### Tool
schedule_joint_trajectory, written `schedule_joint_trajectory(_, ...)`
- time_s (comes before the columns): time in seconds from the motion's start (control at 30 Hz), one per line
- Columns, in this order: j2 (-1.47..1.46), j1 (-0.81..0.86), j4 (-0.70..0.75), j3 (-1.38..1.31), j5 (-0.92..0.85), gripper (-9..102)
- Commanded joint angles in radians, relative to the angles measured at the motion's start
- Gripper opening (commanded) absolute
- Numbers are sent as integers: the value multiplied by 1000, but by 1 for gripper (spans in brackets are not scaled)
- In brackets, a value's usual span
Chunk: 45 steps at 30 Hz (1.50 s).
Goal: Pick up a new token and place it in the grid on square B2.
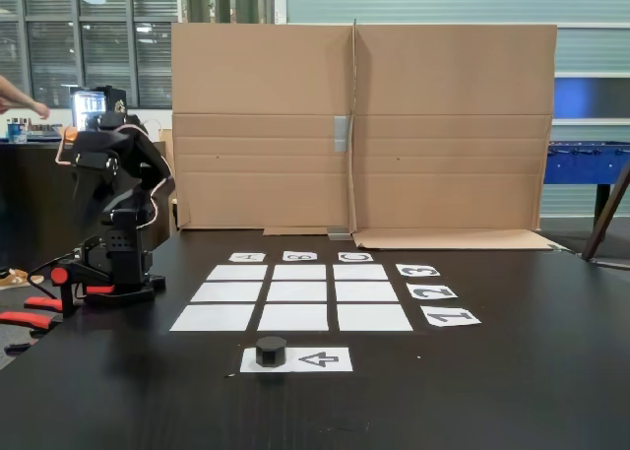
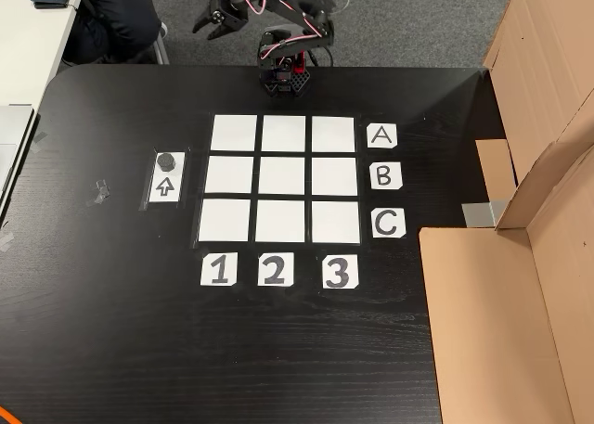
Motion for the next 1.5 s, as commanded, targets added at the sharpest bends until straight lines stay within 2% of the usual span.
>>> schedule_joint_trajectory(0.0,-172,-46,48,-172,-78,20)
schedule_joint_trajectory(0.37,-673,-233,213,-603,-202,23)
schedule_joint_trajectory(0.73,-1043,-393,236,-879,-198,31)
schedule_joint_trajectory(1.13,-1554,-538,275,-1330,-155,32)
schedule_joint_trajectory(1.47,-1743,-653,285,-1511,-150,32)
